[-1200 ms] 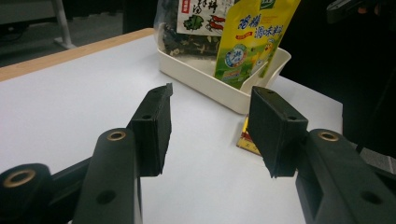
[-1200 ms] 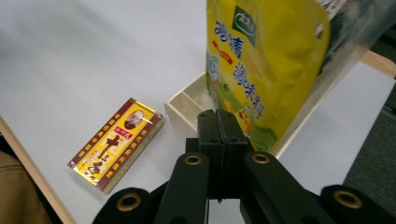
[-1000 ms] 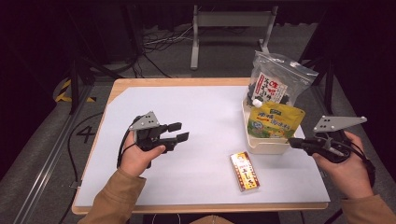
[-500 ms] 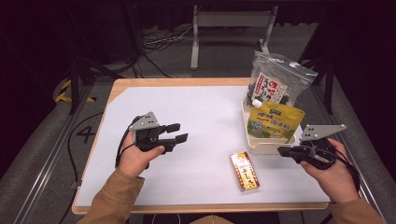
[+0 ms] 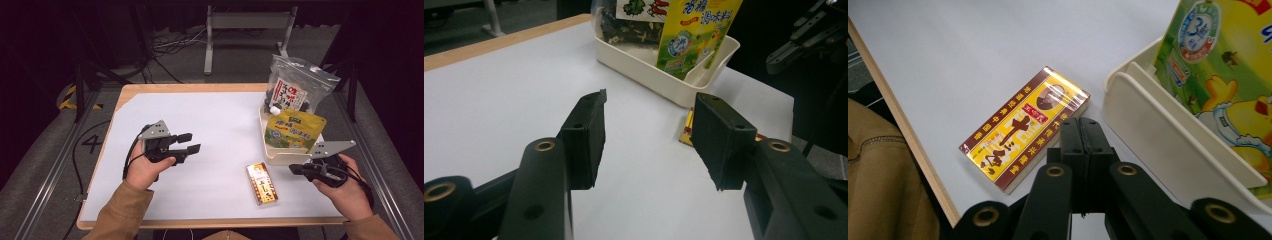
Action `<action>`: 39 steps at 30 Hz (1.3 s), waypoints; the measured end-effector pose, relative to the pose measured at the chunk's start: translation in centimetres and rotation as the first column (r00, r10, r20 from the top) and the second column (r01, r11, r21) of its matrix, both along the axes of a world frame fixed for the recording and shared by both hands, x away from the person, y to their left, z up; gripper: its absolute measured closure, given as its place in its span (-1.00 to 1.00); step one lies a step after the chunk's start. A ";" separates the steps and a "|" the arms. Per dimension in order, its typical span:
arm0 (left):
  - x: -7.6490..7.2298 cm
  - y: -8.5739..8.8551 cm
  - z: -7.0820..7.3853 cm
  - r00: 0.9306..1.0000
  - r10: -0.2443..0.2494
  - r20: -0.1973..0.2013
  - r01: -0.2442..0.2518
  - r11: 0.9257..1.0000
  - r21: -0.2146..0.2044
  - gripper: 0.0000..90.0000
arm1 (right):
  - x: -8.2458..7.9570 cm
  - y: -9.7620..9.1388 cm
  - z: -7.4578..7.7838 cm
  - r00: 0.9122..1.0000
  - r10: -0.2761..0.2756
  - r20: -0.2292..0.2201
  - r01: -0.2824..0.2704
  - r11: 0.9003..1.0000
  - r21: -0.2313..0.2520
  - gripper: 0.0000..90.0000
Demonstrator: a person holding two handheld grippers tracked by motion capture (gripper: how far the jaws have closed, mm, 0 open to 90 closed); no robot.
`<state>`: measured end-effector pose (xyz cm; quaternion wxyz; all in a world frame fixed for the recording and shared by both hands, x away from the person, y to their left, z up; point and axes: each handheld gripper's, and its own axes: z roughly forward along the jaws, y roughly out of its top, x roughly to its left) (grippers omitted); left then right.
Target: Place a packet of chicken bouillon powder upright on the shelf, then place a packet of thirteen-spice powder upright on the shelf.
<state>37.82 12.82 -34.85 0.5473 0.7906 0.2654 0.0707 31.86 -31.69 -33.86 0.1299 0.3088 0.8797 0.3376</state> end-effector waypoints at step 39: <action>0.1 0.2 -0.2 1.000 0.005 -0.023 -0.005 1.000 -0.003 0.08 | 0.0 3.3 -5.5 0.986 0.096 -0.137 -0.116 0.982 -0.146 1.00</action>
